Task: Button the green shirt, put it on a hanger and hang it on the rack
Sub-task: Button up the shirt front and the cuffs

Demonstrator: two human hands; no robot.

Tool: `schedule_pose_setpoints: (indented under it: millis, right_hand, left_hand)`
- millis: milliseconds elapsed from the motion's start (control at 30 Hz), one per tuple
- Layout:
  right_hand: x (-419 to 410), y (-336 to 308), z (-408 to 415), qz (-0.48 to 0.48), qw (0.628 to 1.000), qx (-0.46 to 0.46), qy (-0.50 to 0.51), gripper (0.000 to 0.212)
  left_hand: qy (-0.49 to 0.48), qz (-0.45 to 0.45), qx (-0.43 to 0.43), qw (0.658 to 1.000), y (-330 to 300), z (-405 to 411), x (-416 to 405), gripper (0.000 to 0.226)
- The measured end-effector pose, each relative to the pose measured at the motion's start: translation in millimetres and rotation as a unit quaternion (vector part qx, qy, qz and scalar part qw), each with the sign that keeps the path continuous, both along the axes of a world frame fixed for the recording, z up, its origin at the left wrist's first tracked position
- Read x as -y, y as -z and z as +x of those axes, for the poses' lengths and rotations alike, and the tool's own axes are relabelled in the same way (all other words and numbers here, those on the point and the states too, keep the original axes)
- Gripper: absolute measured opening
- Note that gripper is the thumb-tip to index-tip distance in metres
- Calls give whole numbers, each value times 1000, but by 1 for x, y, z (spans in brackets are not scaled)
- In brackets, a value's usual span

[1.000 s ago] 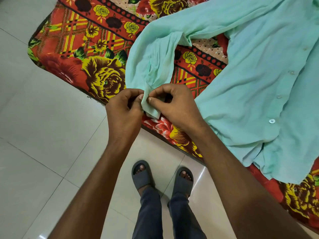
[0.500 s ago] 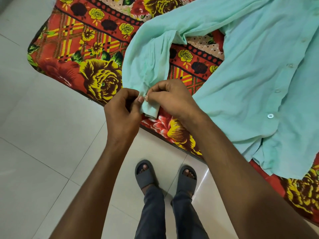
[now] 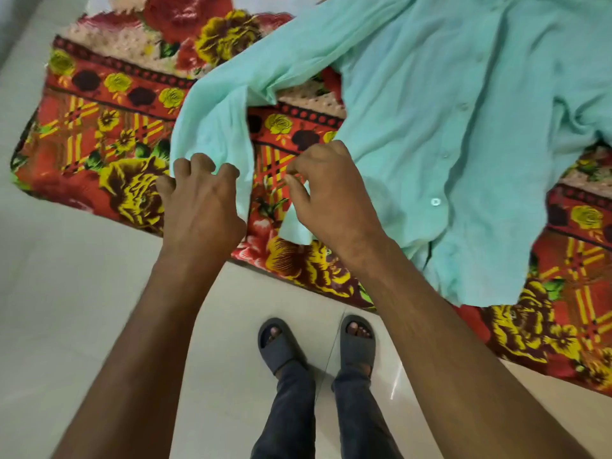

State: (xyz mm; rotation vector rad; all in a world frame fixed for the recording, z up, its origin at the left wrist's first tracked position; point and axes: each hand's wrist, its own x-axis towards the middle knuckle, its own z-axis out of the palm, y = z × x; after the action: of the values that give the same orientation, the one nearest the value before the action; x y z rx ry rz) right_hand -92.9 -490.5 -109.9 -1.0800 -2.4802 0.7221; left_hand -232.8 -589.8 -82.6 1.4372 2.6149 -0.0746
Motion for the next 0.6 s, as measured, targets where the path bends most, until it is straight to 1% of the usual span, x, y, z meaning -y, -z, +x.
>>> schedule_pose_setpoints:
  millis: [33, 100, 200, 333, 433, 600]
  right_hand:
    - [-5, 1, 14, 6, 1000, -9, 22, 16]
    - [-19, 1, 48, 12, 998, -13, 65, 20]
    - [-38, 1, 102, 24, 994, 9, 108, 32]
    - [-60, -8, 178, 45, 984, 39, 166, 42]
    - [-70, -15, 244, 58, 971, 57, 226, 46]
    - [-64, -12, 334, 37, 948, 97, 300, 49]
  left_hand:
    - [21, 12, 6, 1000, -5, 11, -12, 60]
    - [73, 69, 47, 994, -9, 43, -40, 58]
    - [166, 144, 102, 970, -5, 97, -82, 52]
    - [229, 186, 148, 944, -5, 175, -128, 54]
    - [285, 193, 164, 924, -9, 238, -156, 57]
    - [357, 180, 180, 899, -6, 327, -181, 51]
